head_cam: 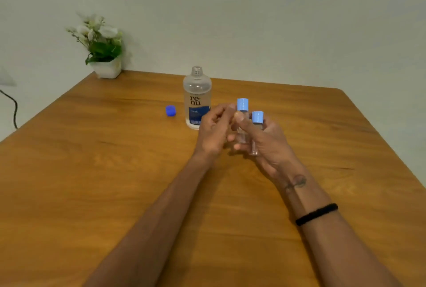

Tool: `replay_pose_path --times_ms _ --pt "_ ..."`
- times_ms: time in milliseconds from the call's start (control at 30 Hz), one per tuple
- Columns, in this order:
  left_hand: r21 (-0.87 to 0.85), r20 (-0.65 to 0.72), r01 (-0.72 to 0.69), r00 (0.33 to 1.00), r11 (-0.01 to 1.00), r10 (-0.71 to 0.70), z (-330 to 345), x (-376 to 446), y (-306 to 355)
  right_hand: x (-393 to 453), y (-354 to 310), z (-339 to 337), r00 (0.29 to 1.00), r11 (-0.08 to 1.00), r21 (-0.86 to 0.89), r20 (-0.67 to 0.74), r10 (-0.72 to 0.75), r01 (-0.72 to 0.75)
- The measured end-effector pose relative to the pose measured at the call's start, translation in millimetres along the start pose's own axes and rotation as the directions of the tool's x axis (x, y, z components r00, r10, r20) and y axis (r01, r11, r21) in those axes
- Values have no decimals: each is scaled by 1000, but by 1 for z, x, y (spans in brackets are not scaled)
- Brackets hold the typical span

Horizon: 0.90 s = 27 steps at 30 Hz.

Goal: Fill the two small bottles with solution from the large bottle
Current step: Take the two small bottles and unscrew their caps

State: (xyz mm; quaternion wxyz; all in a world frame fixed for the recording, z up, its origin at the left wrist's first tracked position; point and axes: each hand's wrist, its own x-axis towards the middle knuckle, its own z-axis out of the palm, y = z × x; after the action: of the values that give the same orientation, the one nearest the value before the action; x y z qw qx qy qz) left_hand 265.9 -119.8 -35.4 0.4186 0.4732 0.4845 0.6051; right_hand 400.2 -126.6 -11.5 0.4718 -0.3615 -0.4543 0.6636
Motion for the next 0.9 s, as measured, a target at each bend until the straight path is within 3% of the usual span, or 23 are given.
replay_pose_path --times_ms 200,333,433,533,633,733,800,900 --pt "-321 230 206 964 924 -135 -25 -2 9 9 4 1 973 986 48 176 146 -157" --pt "-373 230 235 961 897 -156 -21 -2 11 13 2 -12 936 961 116 280 211 -252" --pt "-349 211 232 963 908 -165 -15 4 11 17 3 -21 954 977 69 238 181 -203" --pt "-213 26 128 992 968 -126 -5 7 12 24 7 -26 982 994 -4 155 107 -108" --pt "-36 -164 -12 986 999 5 -1 7 6 26 12 -24 999 986 -167 53 -8 17" --pt "120 -216 -120 966 985 144 1 3 -1 30 20 -24 978 907 -381 -25 -205 180" --pt "137 -231 -159 955 978 188 5 -1 -3 30 23 -27 940 821 -517 -82 -331 244" --pt "154 -265 -184 939 971 220 8 -2 -7 27 20 -28 895 806 -531 -177 -409 264"
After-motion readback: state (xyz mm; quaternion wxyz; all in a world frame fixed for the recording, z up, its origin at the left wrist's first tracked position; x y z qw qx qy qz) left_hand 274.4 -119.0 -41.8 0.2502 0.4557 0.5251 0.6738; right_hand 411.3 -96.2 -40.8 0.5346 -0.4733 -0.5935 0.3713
